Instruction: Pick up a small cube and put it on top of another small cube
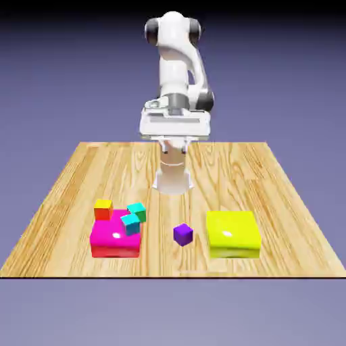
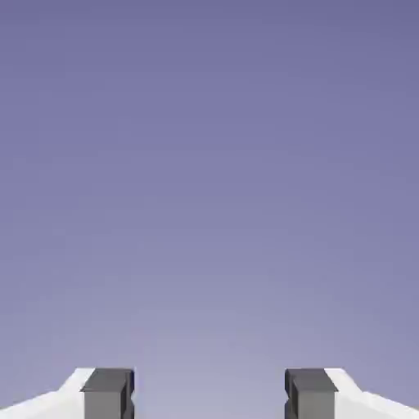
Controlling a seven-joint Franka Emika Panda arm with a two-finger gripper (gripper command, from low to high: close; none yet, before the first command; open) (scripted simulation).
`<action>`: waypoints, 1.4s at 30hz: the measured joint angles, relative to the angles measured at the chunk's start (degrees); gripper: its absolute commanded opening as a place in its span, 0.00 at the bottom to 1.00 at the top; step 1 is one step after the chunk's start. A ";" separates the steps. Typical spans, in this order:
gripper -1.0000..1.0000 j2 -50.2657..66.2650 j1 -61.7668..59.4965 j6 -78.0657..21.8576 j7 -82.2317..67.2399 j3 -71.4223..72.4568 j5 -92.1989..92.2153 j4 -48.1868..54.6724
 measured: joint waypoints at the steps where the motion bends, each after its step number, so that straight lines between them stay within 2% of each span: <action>1: 0.50 0.98 1.82 -0.15 -2.49 -1.69 -0.70 -0.06; 36: 0.50 35.20 65.33 -5.33 -89.20 -60.51 -25.14 -2.00; 42: 0.50 40.05 56.40 -1.24 -93.70 -50.15 -18.56 -1.18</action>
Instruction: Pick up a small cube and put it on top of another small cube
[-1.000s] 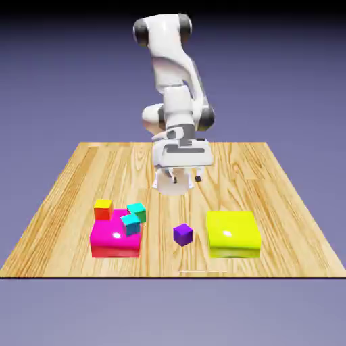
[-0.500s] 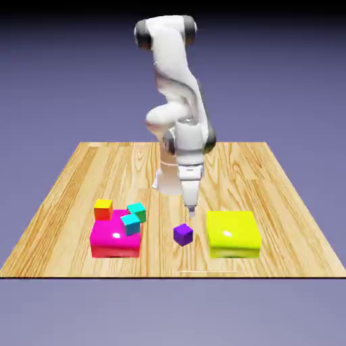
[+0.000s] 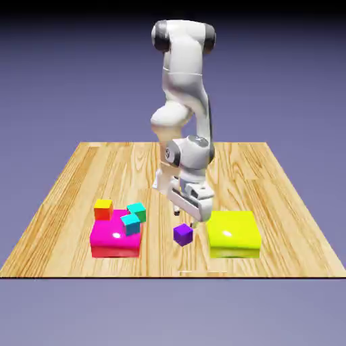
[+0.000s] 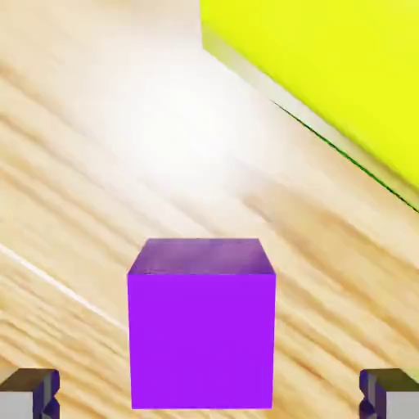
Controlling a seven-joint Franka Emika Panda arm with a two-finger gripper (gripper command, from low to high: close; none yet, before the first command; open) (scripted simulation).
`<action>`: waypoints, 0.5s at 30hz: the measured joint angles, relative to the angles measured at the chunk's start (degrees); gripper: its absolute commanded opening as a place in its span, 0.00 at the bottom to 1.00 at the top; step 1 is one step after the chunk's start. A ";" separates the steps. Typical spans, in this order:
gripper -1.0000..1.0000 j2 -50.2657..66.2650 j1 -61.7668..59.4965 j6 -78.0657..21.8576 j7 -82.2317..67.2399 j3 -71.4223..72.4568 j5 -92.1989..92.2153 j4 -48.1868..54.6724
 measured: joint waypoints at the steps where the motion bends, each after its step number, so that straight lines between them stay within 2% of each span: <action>1: 0.50 0.97 -1.79 0.82 -0.90 2.07 1.32 0.16; 12: 0.50 11.64 -21.43 9.80 -10.79 24.90 15.80 1.97; 13: 0.00 12.21 -22.49 10.29 -11.31 26.12 16.58 2.06; 15: 0.00 12.21 -22.49 10.26 -11.32 26.12 16.59 2.07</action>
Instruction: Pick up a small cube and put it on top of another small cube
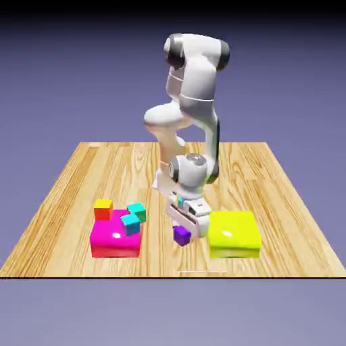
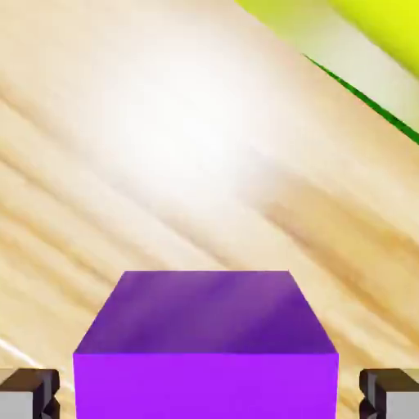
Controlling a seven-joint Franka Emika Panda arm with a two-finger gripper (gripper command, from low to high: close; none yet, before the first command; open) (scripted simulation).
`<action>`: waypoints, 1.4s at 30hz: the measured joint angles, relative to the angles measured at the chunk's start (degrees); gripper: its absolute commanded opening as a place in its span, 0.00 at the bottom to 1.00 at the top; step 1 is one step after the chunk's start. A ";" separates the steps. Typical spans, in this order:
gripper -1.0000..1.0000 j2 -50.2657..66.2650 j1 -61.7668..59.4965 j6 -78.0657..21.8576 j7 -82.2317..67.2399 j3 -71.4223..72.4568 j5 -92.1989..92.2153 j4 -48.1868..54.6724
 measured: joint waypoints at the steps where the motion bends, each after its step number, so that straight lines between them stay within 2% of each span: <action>1: 0.00 -0.97 1.78 -0.84 0.89 -2.07 -1.31 -0.16; 19: 0.00 -17.06 31.43 -14.41 15.81 -36.52 -23.16 -2.88; 39: 0.00 -35.16 -10.05 -42.62 0.55 -16.85 -24.48 12.47; 42: 0.00 -31.02 -10.72 -38.30 -1.47 -16.58 -21.60 11.89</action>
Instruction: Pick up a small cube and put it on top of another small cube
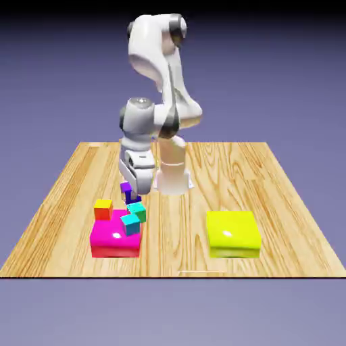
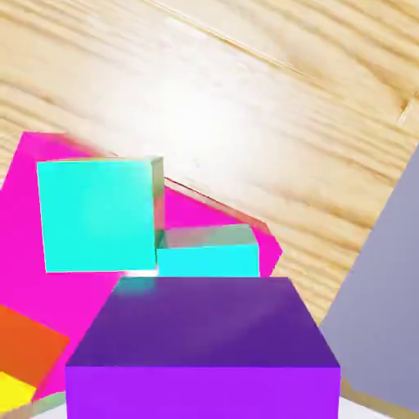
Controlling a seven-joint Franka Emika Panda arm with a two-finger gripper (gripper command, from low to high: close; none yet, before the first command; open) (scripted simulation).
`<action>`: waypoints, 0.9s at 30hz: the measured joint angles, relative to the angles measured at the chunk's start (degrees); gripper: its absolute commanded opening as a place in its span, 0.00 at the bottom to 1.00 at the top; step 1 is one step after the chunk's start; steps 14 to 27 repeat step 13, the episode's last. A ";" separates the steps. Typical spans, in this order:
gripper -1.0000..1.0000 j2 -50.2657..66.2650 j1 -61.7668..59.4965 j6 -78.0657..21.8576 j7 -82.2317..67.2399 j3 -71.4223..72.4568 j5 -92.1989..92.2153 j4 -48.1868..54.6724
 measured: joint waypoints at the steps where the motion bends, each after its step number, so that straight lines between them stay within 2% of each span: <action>1: 0.00 2.08 -0.34 2.17 -1.01 0.14 1.44 -0.29; 4: 0.00 8.30 -1.38 8.67 -4.04 0.59 5.77 -1.17; 5: 1.00 9.74 -1.69 10.17 -4.74 0.82 6.77 -1.37; 7: 1.00 9.74 -1.39 10.23 -4.75 0.64 6.78 -1.37; 13: 1.00 -2.70 0.44 -2.76 1.28 -0.18 -1.83 0.38; 27: 1.00 -2.70 0.44 -2.76 1.28 -0.18 -1.83 0.38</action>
